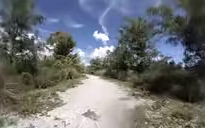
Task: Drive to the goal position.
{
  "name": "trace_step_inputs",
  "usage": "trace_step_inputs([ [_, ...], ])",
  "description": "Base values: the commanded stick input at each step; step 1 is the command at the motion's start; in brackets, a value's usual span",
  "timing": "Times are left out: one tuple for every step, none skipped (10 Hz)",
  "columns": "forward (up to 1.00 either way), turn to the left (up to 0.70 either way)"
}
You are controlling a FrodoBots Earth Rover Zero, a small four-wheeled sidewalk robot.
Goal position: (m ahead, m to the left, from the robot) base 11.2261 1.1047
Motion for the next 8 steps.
trace_step_inputs([
  [0.85,0.0],
  [0.85,0.0],
  [0.85,0.0],
  [0.85,0.0],
  [0.85,0.0],
  [0.85,0.0],
  [0.85,0.0],
  [0.85,0.0],
])
